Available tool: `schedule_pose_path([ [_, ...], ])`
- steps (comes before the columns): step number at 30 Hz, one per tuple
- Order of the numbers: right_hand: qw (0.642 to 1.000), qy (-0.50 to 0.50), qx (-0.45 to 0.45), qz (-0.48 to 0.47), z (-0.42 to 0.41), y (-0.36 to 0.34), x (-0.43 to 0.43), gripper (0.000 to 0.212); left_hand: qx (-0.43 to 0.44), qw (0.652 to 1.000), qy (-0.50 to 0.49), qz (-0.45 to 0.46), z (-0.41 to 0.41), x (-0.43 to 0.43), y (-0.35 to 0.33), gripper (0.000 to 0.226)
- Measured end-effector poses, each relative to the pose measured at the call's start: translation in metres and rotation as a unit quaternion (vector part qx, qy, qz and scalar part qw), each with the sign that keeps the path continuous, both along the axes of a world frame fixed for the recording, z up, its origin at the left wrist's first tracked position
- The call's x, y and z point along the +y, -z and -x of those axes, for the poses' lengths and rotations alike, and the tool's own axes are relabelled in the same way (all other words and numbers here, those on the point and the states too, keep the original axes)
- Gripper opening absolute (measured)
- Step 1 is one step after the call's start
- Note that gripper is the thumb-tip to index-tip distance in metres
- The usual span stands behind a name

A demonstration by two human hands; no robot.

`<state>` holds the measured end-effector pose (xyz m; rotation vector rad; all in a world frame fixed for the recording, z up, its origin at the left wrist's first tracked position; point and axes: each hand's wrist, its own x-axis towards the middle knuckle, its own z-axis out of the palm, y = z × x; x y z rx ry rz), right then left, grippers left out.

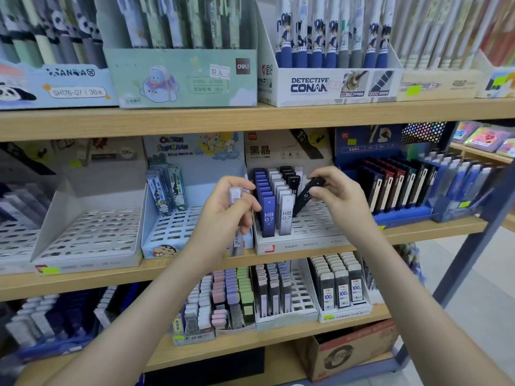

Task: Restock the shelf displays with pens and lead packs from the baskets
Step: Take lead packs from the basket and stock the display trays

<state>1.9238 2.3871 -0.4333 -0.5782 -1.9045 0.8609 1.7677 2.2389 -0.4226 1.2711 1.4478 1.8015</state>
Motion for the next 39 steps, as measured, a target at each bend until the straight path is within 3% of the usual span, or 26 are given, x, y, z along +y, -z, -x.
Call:
schedule_pose_path([
  [9,0.994,-0.016,-0.097,-0.049,0.011,-0.007,0.017,0.038,-0.062,0.996,0.055,-0.026,0.004,-0.002,0.002,0.028],
  [12,0.983,-0.022,-0.143,-0.114,0.019,-0.004,0.017,0.031,-0.088,0.994,0.061,-0.036,0.002,-0.002,0.001,0.023],
  [15,0.968,0.039,-0.175,-0.174,0.022,0.007,0.022,0.037,-0.111,0.991,0.059,-0.04,0.0,-0.001,-0.002,0.024],
  [17,0.965,0.079,-0.162,-0.192,0.021,0.009,0.02,0.041,-0.13,0.989,0.063,-0.045,0.0,-0.001,-0.003,0.028],
  [20,0.973,0.102,-0.069,-0.195,0.017,-0.002,-0.005,0.038,-0.163,0.981,0.075,-0.068,-0.003,-0.001,-0.006,0.028],
  [23,0.993,0.002,-0.006,-0.12,0.013,-0.021,-0.051,0.035,-0.203,0.969,0.095,-0.101,-0.012,-0.001,-0.011,0.032],
  [25,0.993,-0.082,-0.031,-0.076,0.015,-0.024,-0.08,0.047,-0.223,0.961,0.113,-0.122,-0.019,-0.001,-0.015,0.033],
  [29,0.989,-0.077,-0.069,-0.109,0.018,-0.013,-0.092,0.05,-0.23,0.958,0.112,-0.132,-0.033,-0.004,-0.019,0.032],
  [31,0.989,-0.062,-0.082,-0.105,0.014,-0.013,-0.09,0.047,-0.206,0.967,0.095,-0.119,-0.037,-0.004,-0.018,0.019],
  [34,0.991,-0.058,-0.091,-0.081,0.006,-0.012,-0.089,0.053,-0.097,0.989,0.08,-0.077,-0.036,0.002,-0.013,0.01],
  [37,0.995,-0.055,-0.079,-0.03,-0.001,-0.012,-0.083,0.052,0.092,0.992,0.077,-0.047,-0.029,0.008,-0.006,0.023],
  [39,0.997,-0.064,-0.04,0.023,-0.005,-0.012,-0.074,0.039,0.218,0.974,0.037,-0.039,-0.025,0.013,-0.003,0.038],
])
